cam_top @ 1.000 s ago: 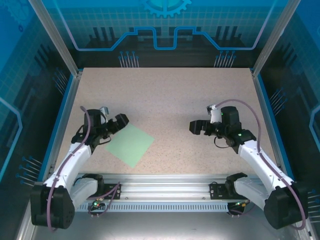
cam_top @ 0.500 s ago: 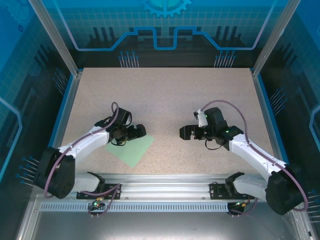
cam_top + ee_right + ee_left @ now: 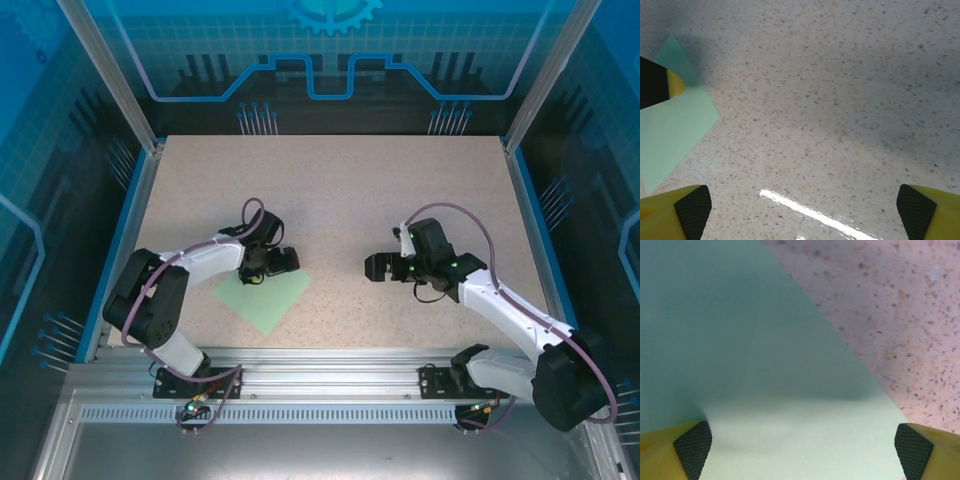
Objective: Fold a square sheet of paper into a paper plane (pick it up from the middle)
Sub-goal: Move the square sheet of paper to the center of the table.
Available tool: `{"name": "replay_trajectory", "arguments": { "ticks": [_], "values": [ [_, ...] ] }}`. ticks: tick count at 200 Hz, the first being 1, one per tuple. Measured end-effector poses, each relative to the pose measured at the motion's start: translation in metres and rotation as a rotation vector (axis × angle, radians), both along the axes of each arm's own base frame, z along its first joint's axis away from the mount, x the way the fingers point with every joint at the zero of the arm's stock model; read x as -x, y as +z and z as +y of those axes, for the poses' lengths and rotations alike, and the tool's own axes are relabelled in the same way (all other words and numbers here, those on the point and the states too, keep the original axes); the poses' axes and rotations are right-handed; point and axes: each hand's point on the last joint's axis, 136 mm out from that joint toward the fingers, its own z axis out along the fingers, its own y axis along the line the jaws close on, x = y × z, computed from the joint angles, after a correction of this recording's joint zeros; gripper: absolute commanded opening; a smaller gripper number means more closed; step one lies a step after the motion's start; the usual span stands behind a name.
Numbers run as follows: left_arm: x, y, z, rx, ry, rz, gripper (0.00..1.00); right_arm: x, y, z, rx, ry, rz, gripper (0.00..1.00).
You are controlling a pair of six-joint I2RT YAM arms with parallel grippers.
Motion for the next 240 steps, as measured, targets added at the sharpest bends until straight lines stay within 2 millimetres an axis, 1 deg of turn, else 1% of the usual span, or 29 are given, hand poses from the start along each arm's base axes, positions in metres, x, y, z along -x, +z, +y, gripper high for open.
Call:
{"name": "replay_trajectory", "arguments": {
  "ticks": [35, 57, 69, 87, 121, 133, 145, 164, 188, 204, 218, 229, 240],
  "values": [
    [-0.006, 0.0, -0.028, 0.01, -0.066, -0.012, 0.98, 0.002, -0.007, -0.018, 0.072, -0.065, 0.003, 0.99],
    [-0.009, 0.002, -0.055, 0.03, -0.124, -0.02, 0.99, 0.005, -0.01, -0.029, 0.094, -0.112, -0.008, 0.99],
    [-0.011, 0.003, -0.074, 0.042, -0.16, -0.026, 0.98, 0.008, -0.01, -0.036, 0.095, -0.138, -0.016, 0.99],
    [-0.014, 0.005, -0.108, 0.073, -0.221, -0.033, 0.98, 0.012, -0.01, -0.045, 0.102, -0.178, -0.035, 0.99],
    [-0.022, 0.01, -0.172, 0.139, -0.316, -0.045, 0.99, 0.016, 0.004, -0.061, 0.121, -0.235, -0.097, 1.0],
    [-0.025, 0.011, -0.19, 0.161, -0.341, -0.049, 0.99, 0.018, 0.007, -0.064, 0.125, -0.237, -0.106, 1.0],
    [-0.027, 0.013, -0.203, 0.185, -0.361, -0.05, 0.99, 0.02, 0.007, -0.066, 0.131, -0.234, -0.104, 0.99],
    [-0.028, 0.015, -0.215, 0.212, -0.382, -0.045, 0.99, 0.024, 0.003, -0.07, 0.144, -0.234, -0.079, 0.99],
    [-0.031, 0.024, -0.22, 0.22, -0.403, -0.063, 0.99, 0.03, -0.002, -0.072, 0.142, -0.233, -0.034, 1.0],
    [-0.033, 0.033, -0.22, 0.224, -0.408, -0.082, 0.98, 0.031, 0.0, -0.069, 0.126, -0.221, -0.014, 1.0],
    [-0.036, 0.048, -0.217, 0.23, -0.415, -0.113, 0.98, 0.03, 0.007, -0.064, 0.105, -0.204, -0.009, 0.99],
    [-0.038, 0.066, -0.213, 0.244, -0.411, -0.153, 0.98, 0.027, 0.016, -0.059, 0.085, -0.19, -0.014, 0.99],
    [-0.04, 0.085, -0.205, 0.261, -0.398, -0.197, 0.99, 0.024, 0.024, -0.054, 0.067, -0.179, -0.02, 0.99]
  ]
}}
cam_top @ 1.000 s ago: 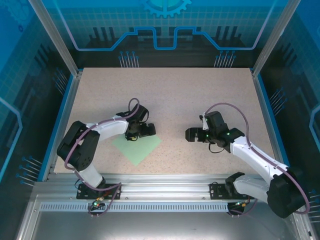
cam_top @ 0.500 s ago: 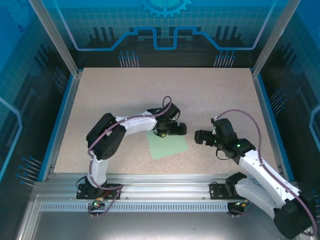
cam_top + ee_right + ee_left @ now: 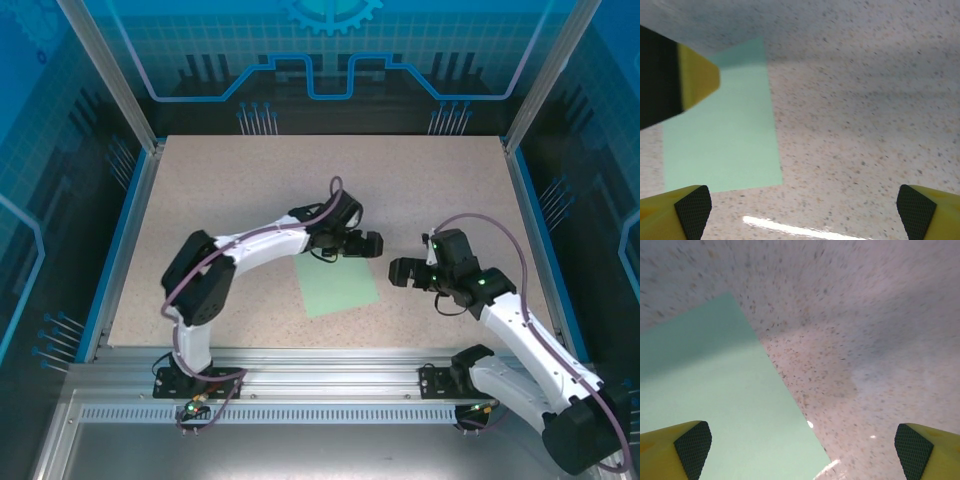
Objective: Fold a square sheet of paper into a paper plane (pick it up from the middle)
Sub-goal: Move the square sheet of paper to the center of the table, then rotate the square sheet of paper at the center of the table.
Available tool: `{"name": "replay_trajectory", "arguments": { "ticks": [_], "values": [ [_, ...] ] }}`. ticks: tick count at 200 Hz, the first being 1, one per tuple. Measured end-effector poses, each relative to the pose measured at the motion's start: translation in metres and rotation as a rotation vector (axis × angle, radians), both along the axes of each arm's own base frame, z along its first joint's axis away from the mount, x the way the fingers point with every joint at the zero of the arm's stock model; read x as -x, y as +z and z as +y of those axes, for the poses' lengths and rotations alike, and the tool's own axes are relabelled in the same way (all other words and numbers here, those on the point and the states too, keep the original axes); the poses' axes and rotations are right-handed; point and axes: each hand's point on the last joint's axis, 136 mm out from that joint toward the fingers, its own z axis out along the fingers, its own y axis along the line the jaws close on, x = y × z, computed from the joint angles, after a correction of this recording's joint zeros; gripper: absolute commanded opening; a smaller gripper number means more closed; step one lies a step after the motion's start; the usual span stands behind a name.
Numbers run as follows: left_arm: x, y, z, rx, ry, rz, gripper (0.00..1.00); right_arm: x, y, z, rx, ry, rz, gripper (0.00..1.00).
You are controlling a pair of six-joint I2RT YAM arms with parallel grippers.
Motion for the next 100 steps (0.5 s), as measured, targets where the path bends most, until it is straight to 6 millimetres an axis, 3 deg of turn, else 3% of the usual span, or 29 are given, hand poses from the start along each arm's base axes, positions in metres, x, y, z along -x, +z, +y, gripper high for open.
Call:
{"name": "replay_trajectory", "arguments": {
  "ticks": [27, 49, 70, 100],
  "values": [
    [-0.003, 0.044, 0.036, 0.056, 0.073, -0.104, 0.99, -0.009, 0.015, 0.012, -0.036, 0.029, 0.0, 0.99],
    [-0.001, 0.061, 0.07, 0.069, 0.144, -0.176, 0.98, -0.016, 0.019, 0.024, -0.066, 0.064, 0.027, 1.0],
    [0.007, 0.06, 0.095, 0.057, 0.197, -0.21, 0.99, -0.021, 0.019, 0.035, -0.085, 0.096, 0.062, 0.99],
    [0.018, 0.045, 0.126, 0.033, 0.272, -0.223, 0.98, -0.031, 0.017, 0.06, -0.09, 0.164, 0.109, 1.0]
  ]
}}
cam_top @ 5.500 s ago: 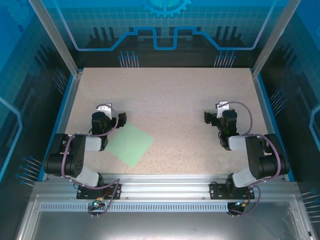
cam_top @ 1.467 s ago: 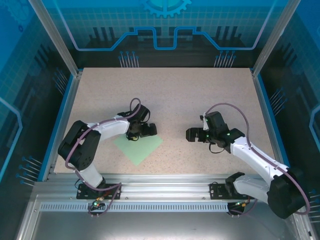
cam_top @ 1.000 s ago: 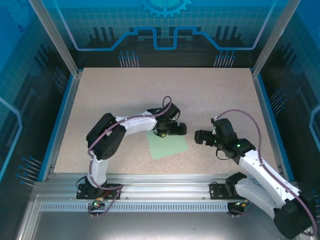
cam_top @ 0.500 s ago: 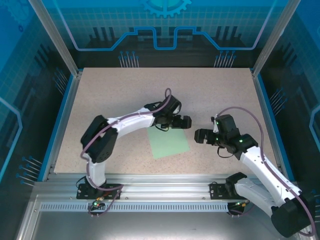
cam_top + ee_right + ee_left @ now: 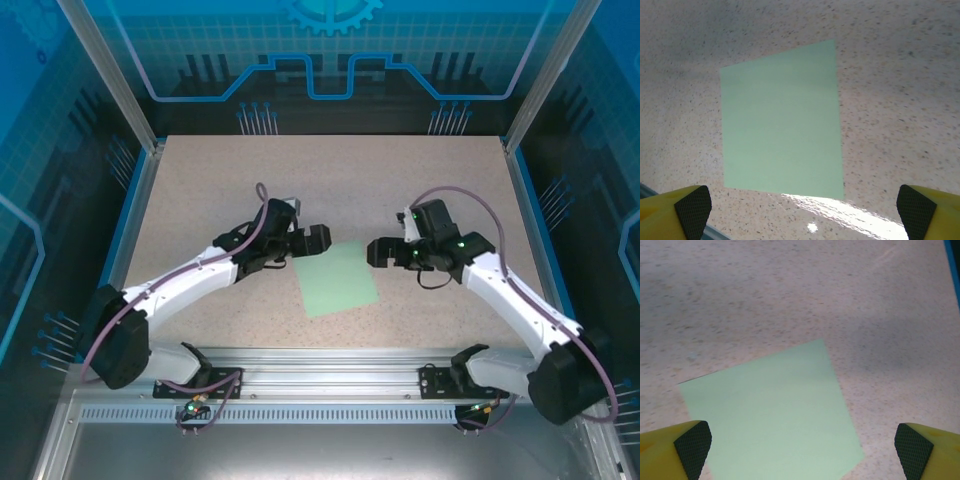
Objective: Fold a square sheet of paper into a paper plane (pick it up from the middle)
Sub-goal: Rotate the square sheet of paper at the center of the table.
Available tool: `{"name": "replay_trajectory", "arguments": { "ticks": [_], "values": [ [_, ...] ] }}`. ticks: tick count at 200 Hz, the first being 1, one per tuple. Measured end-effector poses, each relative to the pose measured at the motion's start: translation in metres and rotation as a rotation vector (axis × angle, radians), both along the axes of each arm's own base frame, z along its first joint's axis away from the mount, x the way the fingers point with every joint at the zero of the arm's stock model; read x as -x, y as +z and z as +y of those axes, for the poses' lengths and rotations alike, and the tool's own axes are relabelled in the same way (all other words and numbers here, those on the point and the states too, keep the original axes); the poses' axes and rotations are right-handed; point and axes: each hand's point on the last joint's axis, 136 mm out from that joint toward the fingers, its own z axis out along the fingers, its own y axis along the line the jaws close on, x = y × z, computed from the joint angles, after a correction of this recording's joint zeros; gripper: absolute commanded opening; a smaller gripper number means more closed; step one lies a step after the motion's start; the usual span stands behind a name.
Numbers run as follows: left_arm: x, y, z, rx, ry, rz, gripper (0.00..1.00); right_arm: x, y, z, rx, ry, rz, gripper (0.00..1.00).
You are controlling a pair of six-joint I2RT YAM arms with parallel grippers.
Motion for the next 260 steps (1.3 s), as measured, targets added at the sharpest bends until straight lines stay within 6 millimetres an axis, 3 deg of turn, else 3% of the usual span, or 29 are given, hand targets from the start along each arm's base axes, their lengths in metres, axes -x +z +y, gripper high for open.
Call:
{"name": "replay_trajectory", "arguments": {
  "ticks": [74, 113, 191, 224, 260],
  "values": [
    [0.021, -0.029, 0.055, -0.021, 0.165, -0.073, 0.98, -0.023, -0.041, 0.079, 0.059, 0.196, 0.132, 0.99],
    [0.02, -0.031, 0.071, -0.048, 0.21, -0.062, 0.98, -0.035, -0.068, 0.11, 0.081, 0.252, 0.188, 0.99],
    [0.018, -0.031, 0.076, -0.029, 0.247, -0.049, 0.99, -0.058, -0.096, 0.129, 0.104, 0.24, 0.241, 0.99],
    [0.019, -0.033, 0.077, -0.029, 0.252, -0.045, 0.99, -0.056, -0.115, 0.126, 0.132, 0.214, 0.289, 0.99],
    [0.022, -0.038, 0.077, -0.029, 0.244, -0.03, 0.99, -0.054, -0.123, 0.118, 0.149, 0.187, 0.294, 0.99]
  ]
}}
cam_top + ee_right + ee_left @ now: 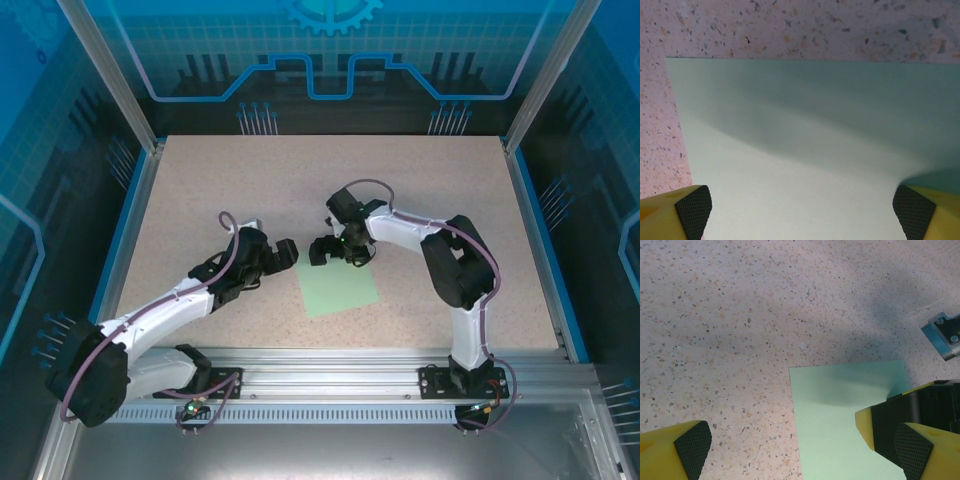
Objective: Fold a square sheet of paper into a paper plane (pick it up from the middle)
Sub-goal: Rotate the square sheet of paper at the center of the table.
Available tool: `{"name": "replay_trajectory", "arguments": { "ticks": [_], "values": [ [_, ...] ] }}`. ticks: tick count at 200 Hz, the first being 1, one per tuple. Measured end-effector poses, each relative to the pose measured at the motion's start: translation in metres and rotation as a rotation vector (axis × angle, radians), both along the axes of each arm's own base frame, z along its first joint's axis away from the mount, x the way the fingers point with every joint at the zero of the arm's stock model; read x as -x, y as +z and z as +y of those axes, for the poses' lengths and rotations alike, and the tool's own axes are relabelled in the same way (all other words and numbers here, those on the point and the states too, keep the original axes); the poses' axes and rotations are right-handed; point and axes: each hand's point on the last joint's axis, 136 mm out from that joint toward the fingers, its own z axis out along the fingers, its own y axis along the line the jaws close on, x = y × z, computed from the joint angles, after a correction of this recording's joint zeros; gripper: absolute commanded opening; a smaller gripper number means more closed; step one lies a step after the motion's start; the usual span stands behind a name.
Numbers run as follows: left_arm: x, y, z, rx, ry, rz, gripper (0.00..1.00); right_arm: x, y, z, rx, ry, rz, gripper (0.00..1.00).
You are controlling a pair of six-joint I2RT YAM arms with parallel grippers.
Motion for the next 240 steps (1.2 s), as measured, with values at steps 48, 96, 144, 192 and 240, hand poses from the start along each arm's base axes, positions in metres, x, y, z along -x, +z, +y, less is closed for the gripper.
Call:
{"name": "replay_trajectory", "arguments": {
  "ticks": [48, 96, 144, 192, 240],
  "values": [
    [0.002, -0.002, -0.003, 0.011, -0.015, 0.01, 0.98, 0.005, 0.0, -0.035, 0.048, -0.077, -0.009, 0.99],
    [0.004, -0.003, -0.005, 0.02, -0.026, 0.015, 0.98, 0.012, 0.007, -0.058, 0.187, -0.091, -0.026, 0.99],
    [0.004, 0.0, -0.006, 0.037, -0.019, 0.011, 0.99, 0.004, 0.072, -0.055, 0.238, -0.078, -0.204, 1.0],
    [0.001, 0.015, 0.005, 0.044, 0.037, -0.055, 0.98, 0.0, 0.123, -0.06, 0.142, -0.098, -0.339, 0.99],
    [0.006, 0.011, 0.014, 0.0, 0.056, -0.027, 0.99, 0.003, 0.062, -0.062, 0.197, -0.101, -0.15, 0.99]
  ]
}}
